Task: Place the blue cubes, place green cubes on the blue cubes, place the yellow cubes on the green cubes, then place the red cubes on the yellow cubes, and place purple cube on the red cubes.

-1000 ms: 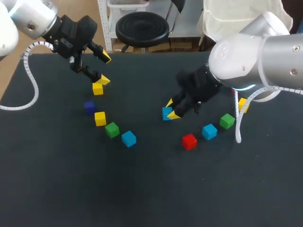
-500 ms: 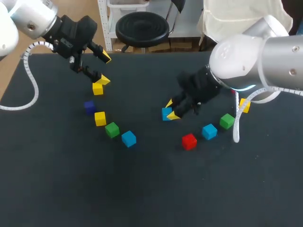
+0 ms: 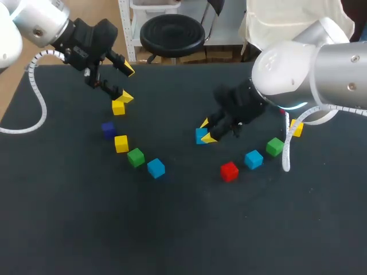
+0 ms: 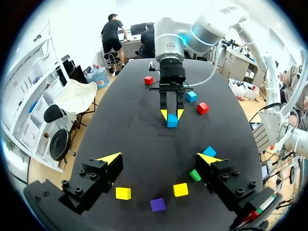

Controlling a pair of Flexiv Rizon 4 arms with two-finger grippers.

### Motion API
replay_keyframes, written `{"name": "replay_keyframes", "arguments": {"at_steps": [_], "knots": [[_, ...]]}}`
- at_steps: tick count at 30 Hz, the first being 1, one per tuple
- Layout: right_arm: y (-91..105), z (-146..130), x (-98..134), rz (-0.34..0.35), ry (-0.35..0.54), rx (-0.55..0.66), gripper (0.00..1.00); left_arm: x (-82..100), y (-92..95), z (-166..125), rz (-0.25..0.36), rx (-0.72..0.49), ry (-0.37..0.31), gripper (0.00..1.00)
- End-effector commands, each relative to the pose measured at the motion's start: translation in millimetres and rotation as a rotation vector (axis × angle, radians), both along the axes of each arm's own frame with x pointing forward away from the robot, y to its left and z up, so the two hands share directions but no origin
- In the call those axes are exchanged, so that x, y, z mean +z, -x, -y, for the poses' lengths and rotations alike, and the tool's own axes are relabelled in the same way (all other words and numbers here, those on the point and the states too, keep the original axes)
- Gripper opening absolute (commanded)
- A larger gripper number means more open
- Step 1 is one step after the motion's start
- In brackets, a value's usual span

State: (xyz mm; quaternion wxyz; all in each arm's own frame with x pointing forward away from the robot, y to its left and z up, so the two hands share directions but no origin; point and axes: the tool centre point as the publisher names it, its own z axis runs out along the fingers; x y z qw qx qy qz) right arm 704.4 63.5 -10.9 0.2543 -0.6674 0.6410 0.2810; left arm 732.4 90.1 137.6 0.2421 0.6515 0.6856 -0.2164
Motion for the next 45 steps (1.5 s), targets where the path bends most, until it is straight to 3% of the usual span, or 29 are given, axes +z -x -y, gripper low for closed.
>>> {"name": "replay_keyframes", "arguments": {"at_steps": [1,45], "knots": [[6.9,1.8,1.8,0.002,0.003,-0.009,0.00,0.6,0.2,0.5,-0.002,0.002,-0.004,1.00],[2.8,-0.7,3.5,0.005,0.017,-0.004,0.00,0.6,0.2,0.5,-0.002,0.002,-0.004,1.00]]}}
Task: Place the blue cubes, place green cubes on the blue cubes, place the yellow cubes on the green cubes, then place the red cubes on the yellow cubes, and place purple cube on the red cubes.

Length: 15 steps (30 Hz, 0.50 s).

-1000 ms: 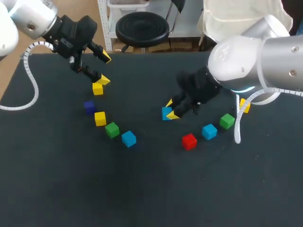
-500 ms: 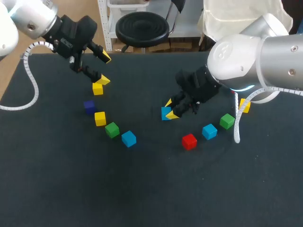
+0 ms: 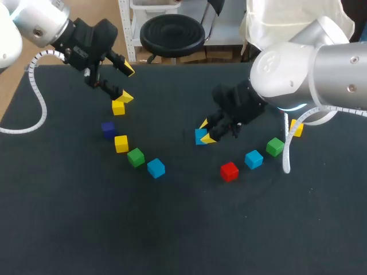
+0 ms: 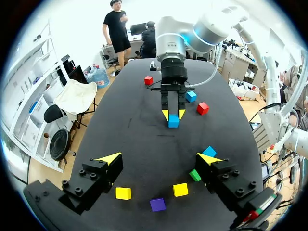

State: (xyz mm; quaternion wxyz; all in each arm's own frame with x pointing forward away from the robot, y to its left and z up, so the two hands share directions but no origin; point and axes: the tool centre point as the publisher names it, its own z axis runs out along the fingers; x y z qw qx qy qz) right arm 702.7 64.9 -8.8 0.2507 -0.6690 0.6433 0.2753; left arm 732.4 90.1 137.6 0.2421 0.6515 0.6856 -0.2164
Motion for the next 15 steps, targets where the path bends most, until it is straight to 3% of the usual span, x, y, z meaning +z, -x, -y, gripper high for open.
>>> {"name": "replay_keyframes", "arguments": {"at_steps": [1,15], "knots": [[1.1,0.7,1.4,0.002,0.003,-0.003,0.00,0.6,0.2,0.5,-0.002,0.002,-0.004,1.00],[-1.2,1.1,-2.8,-0.012,0.001,-0.003,0.00,0.6,0.2,0.5,-0.002,0.002,-0.004,1.00]]}}
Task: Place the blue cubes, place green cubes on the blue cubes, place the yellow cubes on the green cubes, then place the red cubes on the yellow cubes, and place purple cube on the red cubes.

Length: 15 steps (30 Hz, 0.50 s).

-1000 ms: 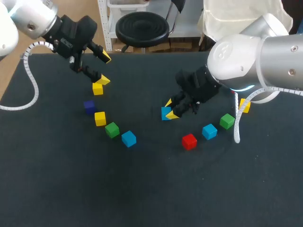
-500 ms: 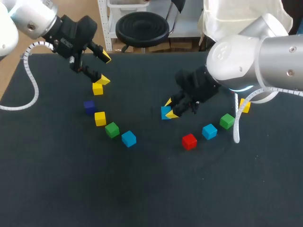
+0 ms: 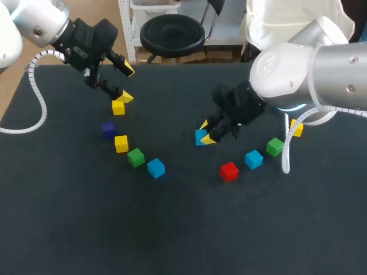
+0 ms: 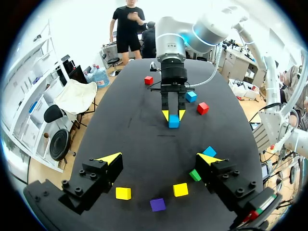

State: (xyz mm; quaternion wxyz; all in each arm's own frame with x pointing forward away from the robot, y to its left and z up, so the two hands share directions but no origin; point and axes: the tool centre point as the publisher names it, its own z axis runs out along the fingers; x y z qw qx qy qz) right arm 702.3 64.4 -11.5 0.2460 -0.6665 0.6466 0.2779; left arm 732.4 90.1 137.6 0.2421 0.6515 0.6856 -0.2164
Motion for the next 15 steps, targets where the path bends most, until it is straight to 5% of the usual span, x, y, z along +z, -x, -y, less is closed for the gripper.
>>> {"name": "replay_keyframes", "arguments": {"at_steps": [1,15], "knots": [[-1.7,0.6,0.4,0.002,-0.003,-0.001,0.00,0.6,0.2,0.5,-0.002,0.002,-0.004,1.00],[-2.1,-0.6,-2.0,-0.009,-0.005,-0.002,0.00,0.6,0.2,0.5,-0.002,0.002,-0.004,1.00]]}}
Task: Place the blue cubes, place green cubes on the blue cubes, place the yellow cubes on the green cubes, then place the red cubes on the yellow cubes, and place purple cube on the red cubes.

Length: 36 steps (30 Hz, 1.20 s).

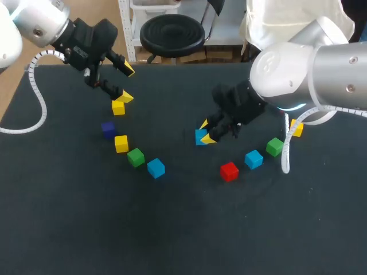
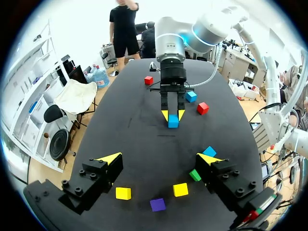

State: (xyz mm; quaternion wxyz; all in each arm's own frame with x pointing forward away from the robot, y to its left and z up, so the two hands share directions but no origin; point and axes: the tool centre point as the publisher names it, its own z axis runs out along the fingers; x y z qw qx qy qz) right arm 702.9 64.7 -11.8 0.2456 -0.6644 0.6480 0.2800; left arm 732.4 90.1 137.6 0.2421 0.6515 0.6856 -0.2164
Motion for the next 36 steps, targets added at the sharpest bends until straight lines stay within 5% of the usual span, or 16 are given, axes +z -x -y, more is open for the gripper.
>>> {"name": "replay_keyframes", "arguments": {"at_steps": [1,2,6,7,23,36], "knots": [[-1.6,0,-2,-0.004,-0.001,0.001,0.00,0.6,0.2,0,-0.002,0.002,-0.004,1.00],[-1.8,0,-1,-0.004,-0.001,0.001,0.03,0.6,0.2,0,-0.002,0.002,-0.004,1.00],[-2.1,1,-1,-0.003,-0.006,-0.002,0.47,0.6,0.2,0,-0.002,0.002,-0.004,1.00],[-2.1,1,0,-0.003,-0.008,-0.001,1.00,0.6,0.2,0,-0.002,0.002,-0.004,1.00],[8.9,24,30,0.048,0.015,0.025,1.00,0.6,0.2,0,-0.002,0.002,-0.004,1.00],[52.2,54,52,0.052,0.043,0.031,1.00,0.6,0.2,0,-0.002,0.002,-0.004,1.00]]}}
